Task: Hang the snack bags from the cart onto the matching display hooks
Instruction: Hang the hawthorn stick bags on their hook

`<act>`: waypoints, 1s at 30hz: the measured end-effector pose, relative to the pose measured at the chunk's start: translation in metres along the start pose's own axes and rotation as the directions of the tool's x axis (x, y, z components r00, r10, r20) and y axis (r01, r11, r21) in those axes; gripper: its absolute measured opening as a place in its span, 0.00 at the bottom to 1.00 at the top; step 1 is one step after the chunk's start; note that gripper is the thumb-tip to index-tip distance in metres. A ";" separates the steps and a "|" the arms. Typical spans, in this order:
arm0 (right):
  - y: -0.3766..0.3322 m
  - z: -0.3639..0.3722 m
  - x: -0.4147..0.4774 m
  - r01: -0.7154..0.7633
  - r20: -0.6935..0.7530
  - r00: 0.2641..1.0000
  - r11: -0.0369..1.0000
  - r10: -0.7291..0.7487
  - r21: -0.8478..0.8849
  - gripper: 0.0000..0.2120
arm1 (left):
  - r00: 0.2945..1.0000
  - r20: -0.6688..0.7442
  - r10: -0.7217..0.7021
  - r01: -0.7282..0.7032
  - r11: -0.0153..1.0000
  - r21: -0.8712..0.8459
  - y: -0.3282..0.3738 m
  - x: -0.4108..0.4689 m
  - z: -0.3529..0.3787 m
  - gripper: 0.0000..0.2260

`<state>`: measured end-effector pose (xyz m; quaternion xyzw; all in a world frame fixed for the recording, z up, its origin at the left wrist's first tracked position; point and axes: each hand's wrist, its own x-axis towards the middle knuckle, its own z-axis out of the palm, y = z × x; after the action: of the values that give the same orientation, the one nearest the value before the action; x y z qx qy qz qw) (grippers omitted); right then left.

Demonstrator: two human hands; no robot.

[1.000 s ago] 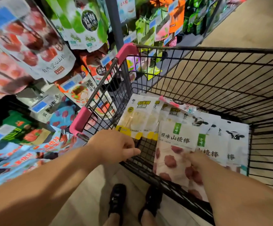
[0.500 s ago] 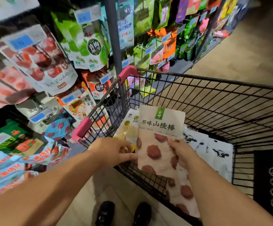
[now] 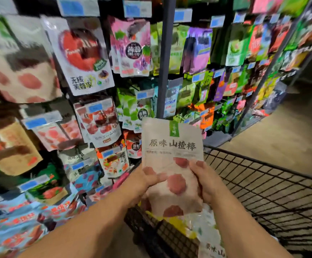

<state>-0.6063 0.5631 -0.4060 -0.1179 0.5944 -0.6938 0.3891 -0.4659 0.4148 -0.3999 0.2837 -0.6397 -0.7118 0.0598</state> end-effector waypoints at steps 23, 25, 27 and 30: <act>-0.097 0.231 0.033 0.365 0.301 0.920 0.834 -0.253 -0.415 0.14 | 0.867 -0.414 0.276 -0.436 0.823 -0.365 0.117 -0.085 -0.175 0.25; -0.096 0.248 0.036 0.408 0.305 0.907 0.790 -0.291 -0.458 0.13 | 0.868 -0.414 0.274 -0.437 0.819 -0.372 0.121 -0.093 -0.192 0.24; -0.097 0.269 0.035 0.425 0.319 0.900 0.763 -0.298 -0.486 0.13 | 0.839 -0.456 0.298 -0.484 0.791 -0.374 0.131 -0.100 -0.212 0.22; -0.098 0.297 0.036 0.427 0.328 0.898 0.767 -0.294 -0.479 0.05 | 0.787 -0.542 0.295 -0.558 0.716 -0.419 0.155 -0.101 -0.252 0.16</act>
<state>-0.4843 0.3198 -0.2479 -0.4159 0.6809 -0.5412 0.2656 -0.3038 0.2125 -0.2260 0.2454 -0.4208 -0.7489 0.4492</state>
